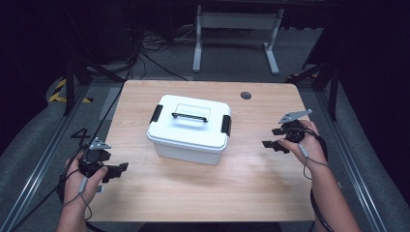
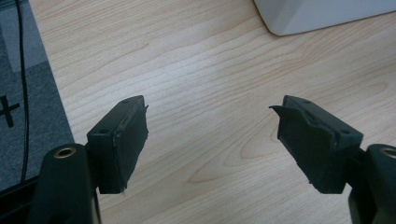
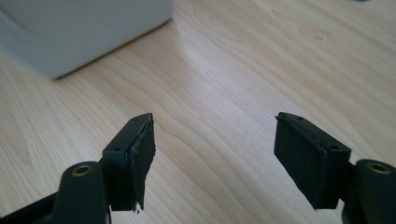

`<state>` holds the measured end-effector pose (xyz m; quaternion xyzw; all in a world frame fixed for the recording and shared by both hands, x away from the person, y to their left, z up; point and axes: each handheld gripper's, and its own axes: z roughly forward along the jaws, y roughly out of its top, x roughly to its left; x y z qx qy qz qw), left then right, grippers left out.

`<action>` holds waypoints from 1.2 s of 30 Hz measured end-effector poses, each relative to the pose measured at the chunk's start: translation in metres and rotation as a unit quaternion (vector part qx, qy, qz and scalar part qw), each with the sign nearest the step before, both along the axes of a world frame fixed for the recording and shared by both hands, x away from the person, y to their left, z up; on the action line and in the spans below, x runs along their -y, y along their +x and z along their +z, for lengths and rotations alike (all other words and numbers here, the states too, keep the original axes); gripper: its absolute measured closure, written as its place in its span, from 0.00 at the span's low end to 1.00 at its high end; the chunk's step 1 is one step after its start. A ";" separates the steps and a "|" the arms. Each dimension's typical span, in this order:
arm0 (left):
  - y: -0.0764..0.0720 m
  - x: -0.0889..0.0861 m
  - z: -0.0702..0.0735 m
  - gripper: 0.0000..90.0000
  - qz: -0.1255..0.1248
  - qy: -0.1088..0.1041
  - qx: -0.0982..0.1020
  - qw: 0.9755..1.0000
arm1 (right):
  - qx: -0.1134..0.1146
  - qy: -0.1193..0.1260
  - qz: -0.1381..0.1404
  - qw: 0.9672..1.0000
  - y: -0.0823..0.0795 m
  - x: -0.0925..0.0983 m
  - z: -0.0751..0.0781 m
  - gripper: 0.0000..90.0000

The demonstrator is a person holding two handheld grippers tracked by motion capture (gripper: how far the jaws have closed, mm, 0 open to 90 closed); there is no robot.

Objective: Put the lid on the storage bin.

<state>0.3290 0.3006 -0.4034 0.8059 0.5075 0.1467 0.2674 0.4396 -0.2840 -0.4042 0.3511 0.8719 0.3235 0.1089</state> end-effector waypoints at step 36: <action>0.006 0.012 -0.008 0.27 -0.029 -0.002 -0.033 0.999 | -0.050 -0.061 -0.010 0.997 0.003 0.004 -0.048 0.32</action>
